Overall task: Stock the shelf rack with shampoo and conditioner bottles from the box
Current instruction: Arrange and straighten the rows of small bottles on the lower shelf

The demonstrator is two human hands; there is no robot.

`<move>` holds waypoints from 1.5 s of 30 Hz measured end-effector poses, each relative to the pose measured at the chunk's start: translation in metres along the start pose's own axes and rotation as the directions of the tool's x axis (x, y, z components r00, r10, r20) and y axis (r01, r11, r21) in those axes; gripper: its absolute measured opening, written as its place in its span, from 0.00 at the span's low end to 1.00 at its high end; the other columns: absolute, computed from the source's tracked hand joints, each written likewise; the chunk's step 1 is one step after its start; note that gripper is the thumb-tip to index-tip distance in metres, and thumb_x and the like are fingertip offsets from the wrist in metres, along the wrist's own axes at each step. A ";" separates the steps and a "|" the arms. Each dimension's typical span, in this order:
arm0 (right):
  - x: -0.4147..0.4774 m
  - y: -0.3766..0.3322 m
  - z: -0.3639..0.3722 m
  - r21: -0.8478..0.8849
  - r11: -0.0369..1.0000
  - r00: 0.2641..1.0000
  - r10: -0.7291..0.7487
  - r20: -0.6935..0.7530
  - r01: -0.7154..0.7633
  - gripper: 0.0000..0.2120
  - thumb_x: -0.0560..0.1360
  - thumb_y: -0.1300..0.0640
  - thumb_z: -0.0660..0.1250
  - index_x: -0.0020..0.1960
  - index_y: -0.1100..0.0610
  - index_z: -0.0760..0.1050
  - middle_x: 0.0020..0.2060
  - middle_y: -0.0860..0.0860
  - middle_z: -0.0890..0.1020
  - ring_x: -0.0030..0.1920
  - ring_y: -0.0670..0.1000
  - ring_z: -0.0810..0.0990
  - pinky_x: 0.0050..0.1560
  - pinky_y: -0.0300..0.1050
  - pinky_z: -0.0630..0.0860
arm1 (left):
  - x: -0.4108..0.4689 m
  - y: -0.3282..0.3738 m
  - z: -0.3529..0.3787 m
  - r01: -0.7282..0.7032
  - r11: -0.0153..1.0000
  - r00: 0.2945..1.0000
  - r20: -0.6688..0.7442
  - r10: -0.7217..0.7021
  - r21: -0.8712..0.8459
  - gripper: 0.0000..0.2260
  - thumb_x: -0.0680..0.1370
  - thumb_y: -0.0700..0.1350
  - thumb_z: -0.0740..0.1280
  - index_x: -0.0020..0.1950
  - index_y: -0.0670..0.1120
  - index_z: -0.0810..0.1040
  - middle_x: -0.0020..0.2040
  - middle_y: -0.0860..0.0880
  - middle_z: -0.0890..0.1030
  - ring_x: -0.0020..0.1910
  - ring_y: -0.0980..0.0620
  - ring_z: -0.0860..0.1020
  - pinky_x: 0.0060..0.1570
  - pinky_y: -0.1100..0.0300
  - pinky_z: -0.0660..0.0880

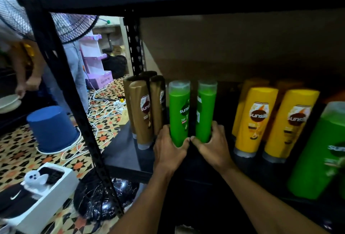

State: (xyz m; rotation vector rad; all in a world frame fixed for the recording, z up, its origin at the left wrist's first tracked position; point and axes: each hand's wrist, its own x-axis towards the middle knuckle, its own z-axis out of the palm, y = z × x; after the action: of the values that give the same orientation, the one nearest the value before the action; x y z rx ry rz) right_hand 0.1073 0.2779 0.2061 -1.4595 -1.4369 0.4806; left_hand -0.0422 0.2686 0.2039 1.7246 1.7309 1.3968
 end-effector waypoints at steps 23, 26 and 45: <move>-0.013 -0.003 -0.008 0.067 0.998 1.000 -0.004 -0.003 0.004 0.38 0.66 0.42 0.80 0.69 0.49 0.67 0.58 0.49 0.73 0.60 0.49 0.75 0.64 0.49 0.73 | 0.002 -0.001 -0.003 -0.048 0.997 0.999 -0.007 0.048 -0.065 0.21 0.69 0.55 0.78 0.56 0.56 0.72 0.52 0.52 0.82 0.48 0.53 0.80 0.47 0.52 0.80; -0.014 -0.003 -0.009 0.093 0.996 1.000 -0.016 -0.018 0.017 0.32 0.69 0.48 0.78 0.68 0.48 0.68 0.58 0.47 0.78 0.58 0.48 0.79 0.61 0.50 0.77 | 0.003 -0.002 -0.002 -0.044 0.997 0.999 -0.016 0.043 -0.060 0.21 0.69 0.52 0.78 0.56 0.56 0.73 0.51 0.52 0.82 0.48 0.53 0.81 0.48 0.52 0.80; 0.013 -0.006 0.010 -0.020 0.987 0.944 0.147 -0.294 -0.160 0.43 0.73 0.46 0.75 0.79 0.59 0.58 0.69 0.61 0.69 0.68 0.60 0.69 0.66 0.49 0.67 | 0.007 -0.008 0.002 -0.030 0.997 1.000 -0.007 0.029 -0.065 0.21 0.69 0.53 0.79 0.56 0.57 0.73 0.48 0.54 0.82 0.44 0.55 0.81 0.46 0.50 0.81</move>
State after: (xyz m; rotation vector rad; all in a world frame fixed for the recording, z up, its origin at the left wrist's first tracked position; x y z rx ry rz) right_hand 0.0983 0.2924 0.2113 -1.6114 -1.1110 0.3140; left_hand -0.0466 0.2771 0.1997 1.7195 1.6509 1.4559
